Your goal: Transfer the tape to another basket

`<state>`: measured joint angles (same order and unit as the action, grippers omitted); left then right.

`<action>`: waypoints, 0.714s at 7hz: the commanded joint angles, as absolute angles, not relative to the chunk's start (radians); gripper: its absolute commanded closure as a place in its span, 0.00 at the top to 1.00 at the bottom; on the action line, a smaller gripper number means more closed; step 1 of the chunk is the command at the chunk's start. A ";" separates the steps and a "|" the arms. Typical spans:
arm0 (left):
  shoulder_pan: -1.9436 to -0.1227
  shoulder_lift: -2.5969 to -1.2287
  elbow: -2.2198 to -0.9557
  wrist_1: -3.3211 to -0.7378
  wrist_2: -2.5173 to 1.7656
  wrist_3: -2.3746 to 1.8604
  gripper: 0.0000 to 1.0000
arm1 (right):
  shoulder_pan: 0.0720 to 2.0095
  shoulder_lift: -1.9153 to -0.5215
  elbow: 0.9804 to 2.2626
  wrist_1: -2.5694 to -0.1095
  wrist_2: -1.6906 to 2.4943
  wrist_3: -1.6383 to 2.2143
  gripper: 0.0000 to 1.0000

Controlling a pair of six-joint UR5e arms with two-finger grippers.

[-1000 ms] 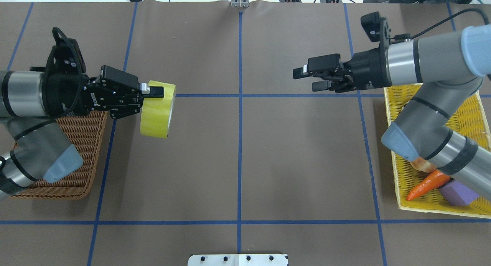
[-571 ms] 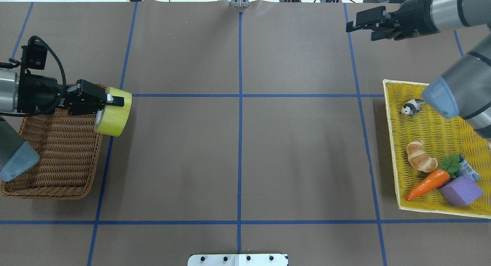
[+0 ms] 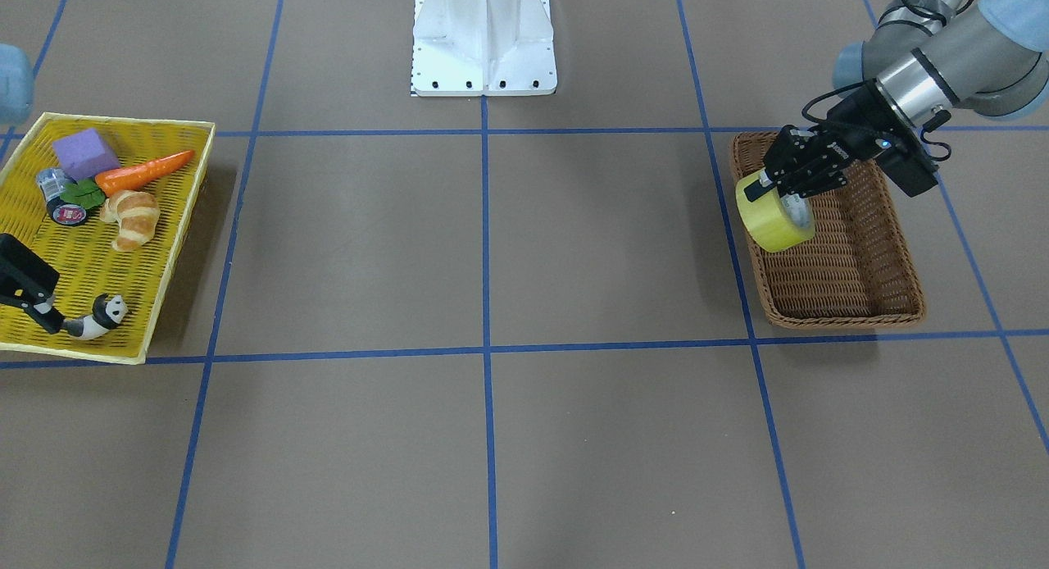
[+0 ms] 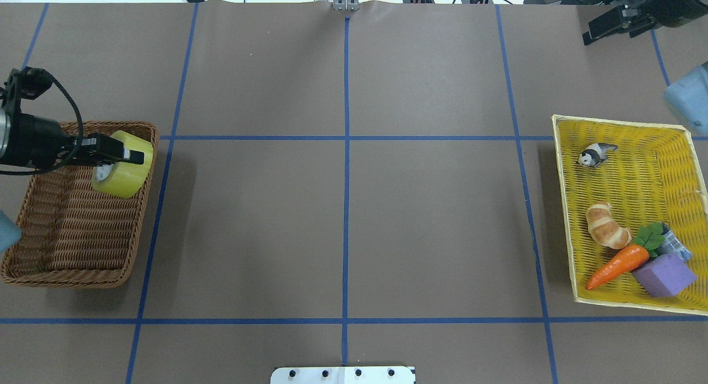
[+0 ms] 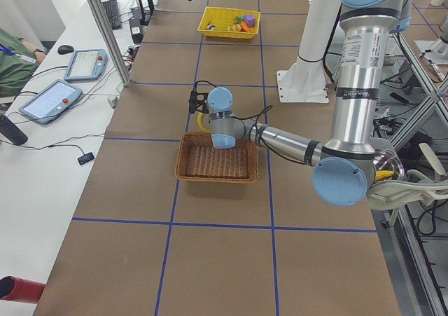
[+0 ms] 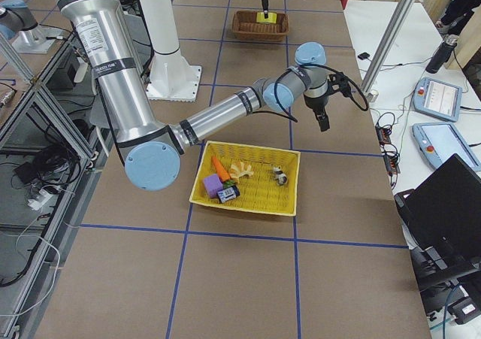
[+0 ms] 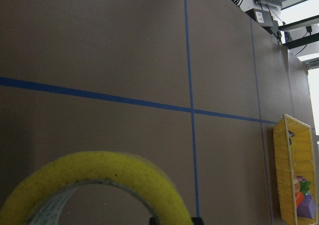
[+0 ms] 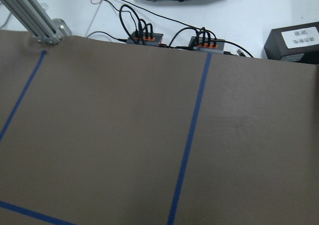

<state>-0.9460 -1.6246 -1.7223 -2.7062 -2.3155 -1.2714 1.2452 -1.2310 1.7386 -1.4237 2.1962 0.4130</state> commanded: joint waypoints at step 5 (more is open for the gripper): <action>-0.982 -1.612 -1.724 -2.360 -2.293 -0.901 0.00 | 1.342 -1.334 1.793 -1.852 2.198 -0.075 1.00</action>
<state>-0.9770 -1.6116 -1.7255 -2.4212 -2.3029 -0.9687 1.3409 -1.3040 1.7730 -1.8661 2.1865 -0.0788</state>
